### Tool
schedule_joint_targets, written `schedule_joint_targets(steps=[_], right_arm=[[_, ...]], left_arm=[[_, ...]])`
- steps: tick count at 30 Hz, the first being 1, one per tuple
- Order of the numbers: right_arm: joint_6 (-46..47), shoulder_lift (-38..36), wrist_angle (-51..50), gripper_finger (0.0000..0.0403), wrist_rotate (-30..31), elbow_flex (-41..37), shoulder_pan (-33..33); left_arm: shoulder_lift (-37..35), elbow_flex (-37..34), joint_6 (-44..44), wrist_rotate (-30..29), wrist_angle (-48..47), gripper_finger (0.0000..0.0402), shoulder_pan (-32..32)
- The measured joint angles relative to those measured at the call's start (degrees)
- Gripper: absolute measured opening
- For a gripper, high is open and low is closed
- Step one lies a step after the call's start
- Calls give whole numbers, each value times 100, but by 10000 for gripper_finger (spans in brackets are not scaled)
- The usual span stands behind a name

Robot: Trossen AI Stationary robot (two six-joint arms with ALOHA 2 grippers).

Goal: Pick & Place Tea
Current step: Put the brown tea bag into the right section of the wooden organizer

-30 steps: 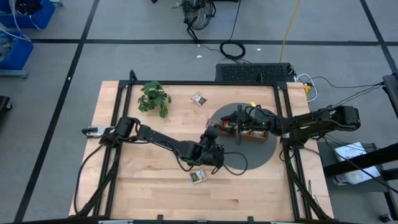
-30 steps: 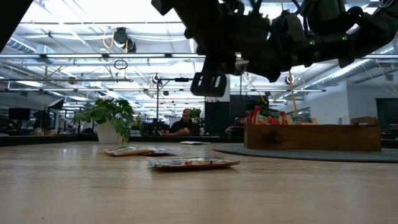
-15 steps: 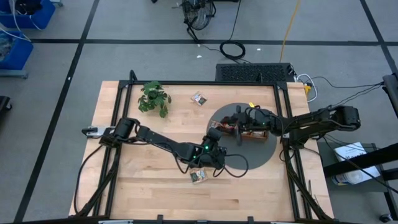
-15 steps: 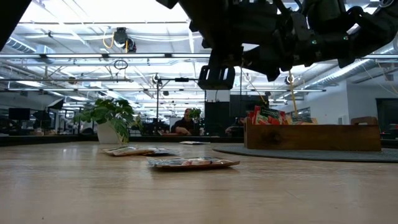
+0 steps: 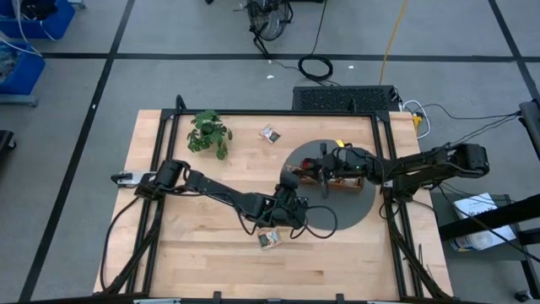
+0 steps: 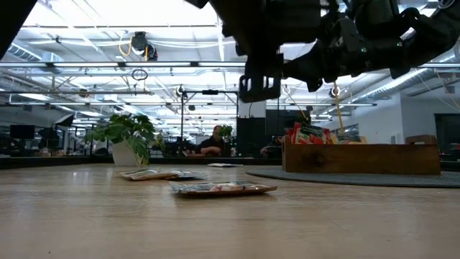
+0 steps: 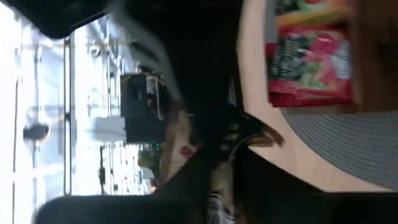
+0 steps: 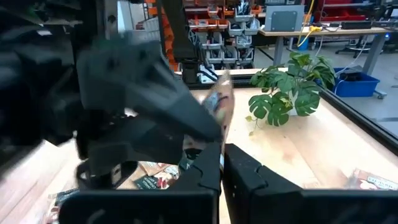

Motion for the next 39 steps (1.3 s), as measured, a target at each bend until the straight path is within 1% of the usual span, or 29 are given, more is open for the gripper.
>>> schedule_joint_targets(steps=[2,5,8,9,12,15,18,20,22,24,26,28,30,34,39], right_arm=[[-28,-5,20,1,14,2,1],[-30,-4,17,1,41,7,-1],[-48,0,-23,0,183,7,-1],[-67,0,-38,0,287,7,0],[-93,0,-110,0,325,5,-1],[-169,-119,-200,0,405,2,3],[-265,-457,-650,0,655,2,5],[-331,-797,-1113,0,858,-4,21],[-355,-1200,-1549,0,1002,4,86],[-395,-1627,-2125,0,1196,28,208],[-395,-2071,-2991,0,1509,134,336],[-267,-2414,-4032,0,1862,357,484],[-12,-2662,-5164,0,2199,660,639],[652,-2749,-7298,0,2837,1523,885],[1490,-2413,-9723,0,2829,2562,891]], left_arm=[[0,108,-262,-133,37,102,-2],[0,323,-737,-284,48,168,-17],[-4,568,-1058,-796,81,239,-46],[-19,615,-1092,-963,93,260,-45],[-101,663,-1108,-1313,13,316,-57],[-341,660,-1553,-1400,-337,360,-143],[-703,654,-2642,-1135,-1260,390,-231],[-971,642,-3618,-789,-2197,397,-244],[-1239,639,-4592,-328,-3027,394,-207],[-1455,639,-5289,160,-3635,388,-123],[-1608,636,-5745,551,-4104,382,-43],[-1690,531,-6000,750,-4272,377,51],[-1738,361,-6096,781,-4379,373,116],[-1813,16,-6202,757,-4349,370,251],[-1818,-336,-6635,657,-4306,377,387]])
